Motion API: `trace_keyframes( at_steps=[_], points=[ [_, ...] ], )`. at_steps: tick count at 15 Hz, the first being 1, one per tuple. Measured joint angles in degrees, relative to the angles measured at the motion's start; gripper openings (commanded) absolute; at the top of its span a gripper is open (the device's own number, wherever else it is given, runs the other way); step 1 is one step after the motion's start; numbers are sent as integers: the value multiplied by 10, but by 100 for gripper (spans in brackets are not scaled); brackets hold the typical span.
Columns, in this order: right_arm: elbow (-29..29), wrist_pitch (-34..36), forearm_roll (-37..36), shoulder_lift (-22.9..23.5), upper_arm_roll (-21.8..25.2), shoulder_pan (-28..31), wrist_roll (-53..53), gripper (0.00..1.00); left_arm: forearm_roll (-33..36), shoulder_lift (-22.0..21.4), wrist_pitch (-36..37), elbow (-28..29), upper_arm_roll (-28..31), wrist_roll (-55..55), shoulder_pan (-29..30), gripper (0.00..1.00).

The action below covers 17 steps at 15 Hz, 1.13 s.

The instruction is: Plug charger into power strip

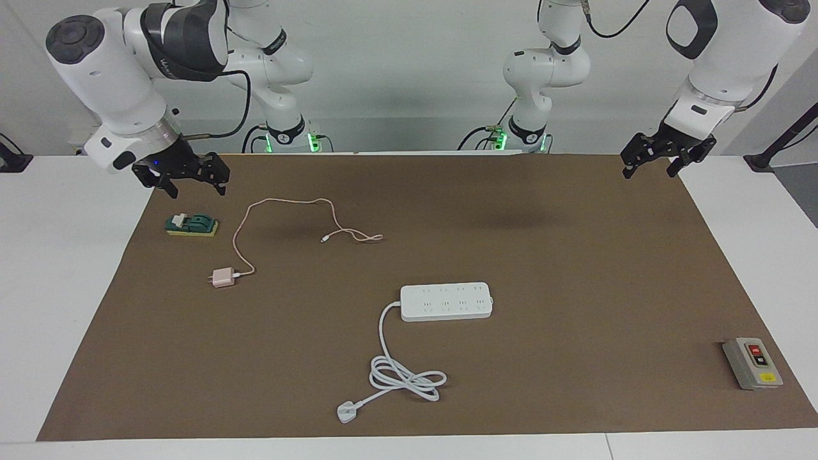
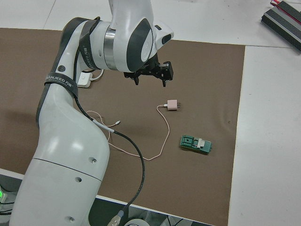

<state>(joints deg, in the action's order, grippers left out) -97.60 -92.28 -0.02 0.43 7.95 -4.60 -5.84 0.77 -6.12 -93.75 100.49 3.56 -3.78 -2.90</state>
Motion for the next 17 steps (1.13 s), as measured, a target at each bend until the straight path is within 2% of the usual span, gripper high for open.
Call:
trace_keyframes(
  at_steps=[13, 17],
  points=[
    [-11, -20, 2, -4, 0, 13, 14, 100, 0, -13, 17, 0, 6, 1, 1, 100],
    [-34, -20, 15, -13, 2, 28, 138, 100, 0, -13, 17, 2, 1, 1, 1, 100]
  ],
)
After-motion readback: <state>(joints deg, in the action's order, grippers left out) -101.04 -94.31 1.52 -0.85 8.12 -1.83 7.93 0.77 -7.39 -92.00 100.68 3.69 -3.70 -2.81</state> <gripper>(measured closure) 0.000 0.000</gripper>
